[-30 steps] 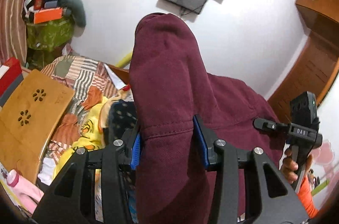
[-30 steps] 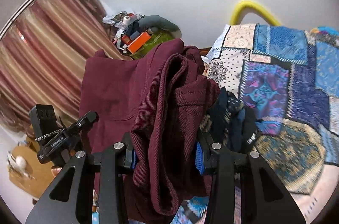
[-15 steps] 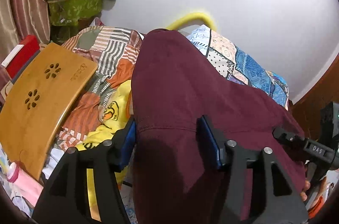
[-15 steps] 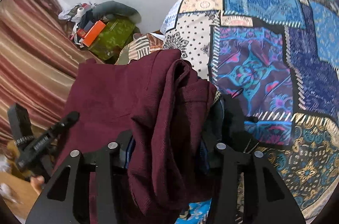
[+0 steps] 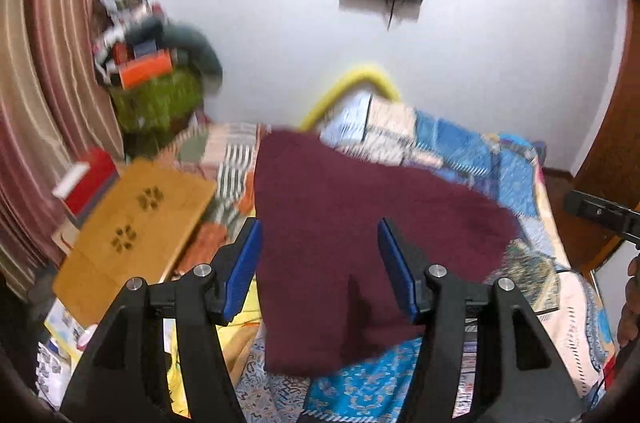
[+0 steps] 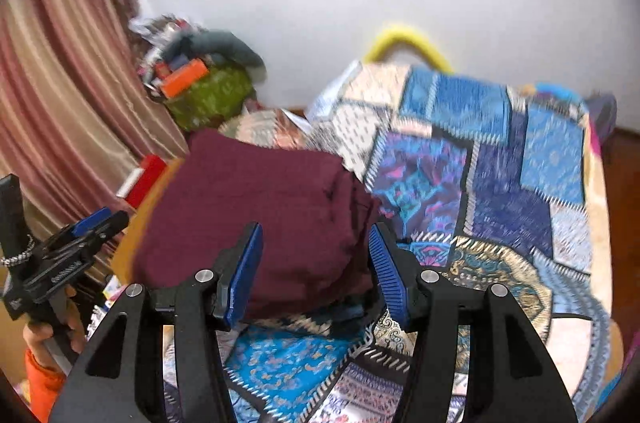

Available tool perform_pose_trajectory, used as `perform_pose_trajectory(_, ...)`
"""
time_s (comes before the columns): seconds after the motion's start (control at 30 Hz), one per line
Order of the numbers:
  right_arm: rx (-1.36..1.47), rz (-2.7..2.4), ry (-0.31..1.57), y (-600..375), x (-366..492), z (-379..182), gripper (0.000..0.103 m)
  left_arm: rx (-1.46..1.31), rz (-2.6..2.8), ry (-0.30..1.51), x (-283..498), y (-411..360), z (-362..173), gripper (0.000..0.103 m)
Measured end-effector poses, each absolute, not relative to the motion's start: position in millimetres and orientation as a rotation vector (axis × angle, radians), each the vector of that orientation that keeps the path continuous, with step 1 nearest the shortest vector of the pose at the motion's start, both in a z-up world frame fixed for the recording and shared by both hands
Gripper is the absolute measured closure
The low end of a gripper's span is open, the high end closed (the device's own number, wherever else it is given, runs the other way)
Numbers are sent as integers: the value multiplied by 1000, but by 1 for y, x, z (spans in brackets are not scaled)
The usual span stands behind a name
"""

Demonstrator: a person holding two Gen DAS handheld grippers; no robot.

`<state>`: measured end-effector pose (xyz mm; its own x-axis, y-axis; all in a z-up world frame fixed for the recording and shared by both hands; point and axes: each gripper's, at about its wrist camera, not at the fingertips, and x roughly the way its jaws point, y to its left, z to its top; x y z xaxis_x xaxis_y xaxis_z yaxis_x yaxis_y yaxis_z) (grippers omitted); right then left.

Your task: Fold large clothes

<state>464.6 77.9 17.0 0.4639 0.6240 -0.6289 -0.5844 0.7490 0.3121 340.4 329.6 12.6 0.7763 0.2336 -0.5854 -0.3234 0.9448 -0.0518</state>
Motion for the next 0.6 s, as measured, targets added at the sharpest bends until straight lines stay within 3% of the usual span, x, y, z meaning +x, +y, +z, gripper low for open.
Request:
perform_pose_trajectory(0.27, 19, 812, 465, 29, 351, 94, 51, -37, 263, 322, 220, 238, 91, 45)
perform_pose_trajectory(0.6, 94, 837, 225, -35, 229, 116, 51, -23, 241, 79, 85, 158, 103, 45)
